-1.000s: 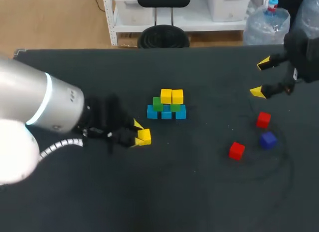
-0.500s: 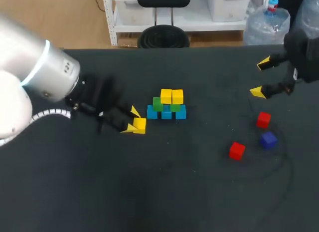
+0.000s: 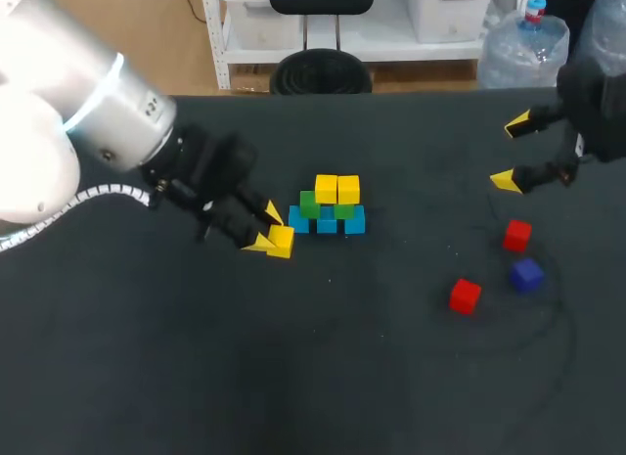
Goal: Place the blue cubes, place green cubes on the blue cubes, place the yellow cubes on the green cubes, then place the red cubes on the yellow cubes, and place purple cube on the red cubes.
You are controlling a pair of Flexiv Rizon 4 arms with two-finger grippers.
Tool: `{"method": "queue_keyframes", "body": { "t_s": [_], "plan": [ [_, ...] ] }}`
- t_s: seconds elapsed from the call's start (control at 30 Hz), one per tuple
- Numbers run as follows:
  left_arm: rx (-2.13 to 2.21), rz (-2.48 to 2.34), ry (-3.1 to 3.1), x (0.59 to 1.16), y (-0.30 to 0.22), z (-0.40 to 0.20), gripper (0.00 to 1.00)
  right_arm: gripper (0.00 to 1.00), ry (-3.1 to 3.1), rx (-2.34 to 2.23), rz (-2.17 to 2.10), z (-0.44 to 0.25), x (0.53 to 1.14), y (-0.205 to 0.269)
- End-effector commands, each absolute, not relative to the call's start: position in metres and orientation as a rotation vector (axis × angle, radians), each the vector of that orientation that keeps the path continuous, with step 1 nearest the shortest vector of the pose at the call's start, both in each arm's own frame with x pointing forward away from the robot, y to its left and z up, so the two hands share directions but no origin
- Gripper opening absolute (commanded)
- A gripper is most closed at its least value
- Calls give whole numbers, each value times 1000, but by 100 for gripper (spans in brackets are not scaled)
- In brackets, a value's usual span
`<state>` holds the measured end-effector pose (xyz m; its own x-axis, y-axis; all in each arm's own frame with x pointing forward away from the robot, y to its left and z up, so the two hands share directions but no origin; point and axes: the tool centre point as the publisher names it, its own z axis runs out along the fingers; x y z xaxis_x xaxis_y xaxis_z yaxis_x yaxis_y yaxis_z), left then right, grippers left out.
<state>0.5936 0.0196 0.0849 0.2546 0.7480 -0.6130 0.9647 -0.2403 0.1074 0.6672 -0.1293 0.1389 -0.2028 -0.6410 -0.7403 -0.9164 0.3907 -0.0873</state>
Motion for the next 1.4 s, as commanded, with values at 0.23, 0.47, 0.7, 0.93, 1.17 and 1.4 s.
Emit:
{"method": "queue_keyframes", "body": {
  "t_s": [0.23,0.47,0.7,0.93,1.17,1.4],
  "plan": [
    [2077,-629,1551,597,20,85,0,100,1932,-1335,495,138,668,-130],
    [2077,-629,1551,597,20,85,0,100,1932,-1335,495,138,668,-130],
    [2086,-645,1534,598,17,83,0,100,1932,-1335,495,138,668,-130],
    [2122,-657,1516,604,10,79,0,100,1932,-1335,495,138,668,-130],
    [2141,-654,1497,618,10,80,0,100,1932,-1335,495,138,668,-130],
    [2168,-669,1442,633,7,83,0,100,1932,-1335,495,138,668,-130]
  ]
}}
